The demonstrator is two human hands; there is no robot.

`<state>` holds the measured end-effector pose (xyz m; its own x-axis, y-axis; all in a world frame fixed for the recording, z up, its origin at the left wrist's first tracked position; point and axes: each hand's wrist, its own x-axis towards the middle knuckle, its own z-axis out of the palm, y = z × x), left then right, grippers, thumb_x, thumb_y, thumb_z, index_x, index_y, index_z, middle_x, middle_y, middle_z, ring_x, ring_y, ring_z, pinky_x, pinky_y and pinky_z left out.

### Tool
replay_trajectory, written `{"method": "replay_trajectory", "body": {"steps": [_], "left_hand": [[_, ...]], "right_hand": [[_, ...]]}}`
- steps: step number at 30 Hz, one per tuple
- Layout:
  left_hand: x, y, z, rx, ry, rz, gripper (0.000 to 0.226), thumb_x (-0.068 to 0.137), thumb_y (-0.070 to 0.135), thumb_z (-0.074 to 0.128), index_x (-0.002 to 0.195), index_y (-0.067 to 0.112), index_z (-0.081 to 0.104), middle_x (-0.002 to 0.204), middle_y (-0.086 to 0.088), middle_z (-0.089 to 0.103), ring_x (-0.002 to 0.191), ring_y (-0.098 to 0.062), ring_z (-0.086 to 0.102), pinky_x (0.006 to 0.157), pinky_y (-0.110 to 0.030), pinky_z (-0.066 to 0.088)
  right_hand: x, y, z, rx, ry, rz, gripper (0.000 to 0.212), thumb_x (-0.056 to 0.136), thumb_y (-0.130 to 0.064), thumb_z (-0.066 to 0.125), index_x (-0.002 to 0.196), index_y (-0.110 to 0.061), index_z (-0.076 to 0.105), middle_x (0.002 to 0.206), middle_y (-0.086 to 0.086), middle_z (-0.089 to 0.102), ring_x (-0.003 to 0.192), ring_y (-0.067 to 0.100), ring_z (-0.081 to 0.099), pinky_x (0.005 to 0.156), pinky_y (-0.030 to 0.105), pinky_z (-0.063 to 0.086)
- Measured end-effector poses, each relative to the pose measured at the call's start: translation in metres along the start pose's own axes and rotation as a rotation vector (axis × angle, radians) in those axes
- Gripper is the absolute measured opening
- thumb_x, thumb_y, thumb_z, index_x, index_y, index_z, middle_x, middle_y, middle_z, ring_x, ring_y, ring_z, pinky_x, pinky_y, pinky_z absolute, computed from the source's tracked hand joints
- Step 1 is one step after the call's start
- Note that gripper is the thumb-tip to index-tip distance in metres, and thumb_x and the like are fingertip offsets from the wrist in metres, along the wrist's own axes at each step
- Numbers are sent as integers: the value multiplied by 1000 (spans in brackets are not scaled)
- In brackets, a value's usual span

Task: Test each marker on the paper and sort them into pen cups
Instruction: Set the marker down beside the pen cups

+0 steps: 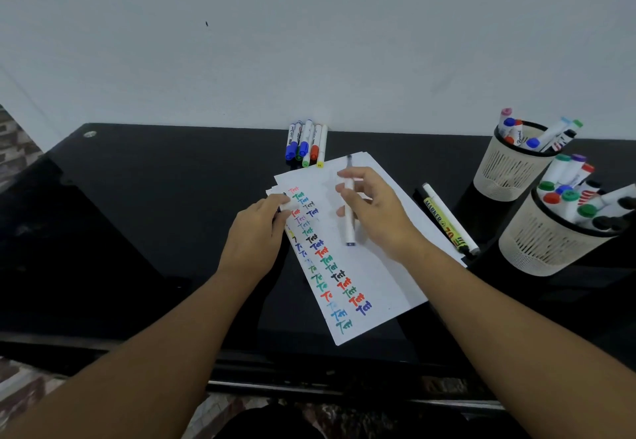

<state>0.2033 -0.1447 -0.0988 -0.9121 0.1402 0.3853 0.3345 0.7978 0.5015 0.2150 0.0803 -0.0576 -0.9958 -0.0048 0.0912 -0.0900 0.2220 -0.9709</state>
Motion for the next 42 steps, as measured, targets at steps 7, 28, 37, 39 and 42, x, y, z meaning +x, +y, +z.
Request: {"method": "replay_trajectory", "body": {"steps": [7, 28, 37, 39, 42], "left_hand": [[-1, 2, -2, 22, -13, -3, 30, 106, 33, 48, 132, 22, 57, 103, 7, 68, 80, -8, 59, 60, -19, 36], [-7, 12, -9, 77, -47, 188, 29, 104, 26, 56, 131, 21, 60, 93, 1, 70, 82, -16, 56, 75, -30, 41], [-2, 12, -6, -18, -156, 6, 90, 91, 62, 60, 161, 32, 14, 146, 5, 53, 135, -18, 46, 114, -42, 38], [-2, 13, -7, 61, -185, 50, 89, 89, 70, 57, 160, 28, 24, 156, 5, 44, 143, -18, 39, 120, -44, 31], [0, 12, -6, 131, -228, 75, 85, 88, 75, 54, 155, 26, 38, 158, 4, 42, 146, -18, 36, 122, -42, 26]], "right_hand": [[5, -2, -15, -827, -159, -91, 28, 105, -36, 57, 133, -33, 58, 125, -7, 69, 104, 14, 63, 86, 35, 55], [11, -6, -9, -984, -345, -322, 33, 106, -37, 54, 139, -34, 53, 126, -10, 66, 96, 8, 57, 78, 26, 45], [3, -6, -1, -921, -329, -310, 55, 110, -34, 34, 158, -53, 14, 113, -1, 58, 85, 14, 61, 74, 35, 56], [1, -7, -4, -898, -313, -283, 58, 110, -32, 32, 157, -59, 10, 100, -1, 56, 84, 14, 58, 76, 32, 53], [-1, -6, -8, -833, -291, -235, 58, 109, -32, 36, 154, -62, 16, 98, 1, 61, 83, 13, 58, 78, 36, 54]]}}
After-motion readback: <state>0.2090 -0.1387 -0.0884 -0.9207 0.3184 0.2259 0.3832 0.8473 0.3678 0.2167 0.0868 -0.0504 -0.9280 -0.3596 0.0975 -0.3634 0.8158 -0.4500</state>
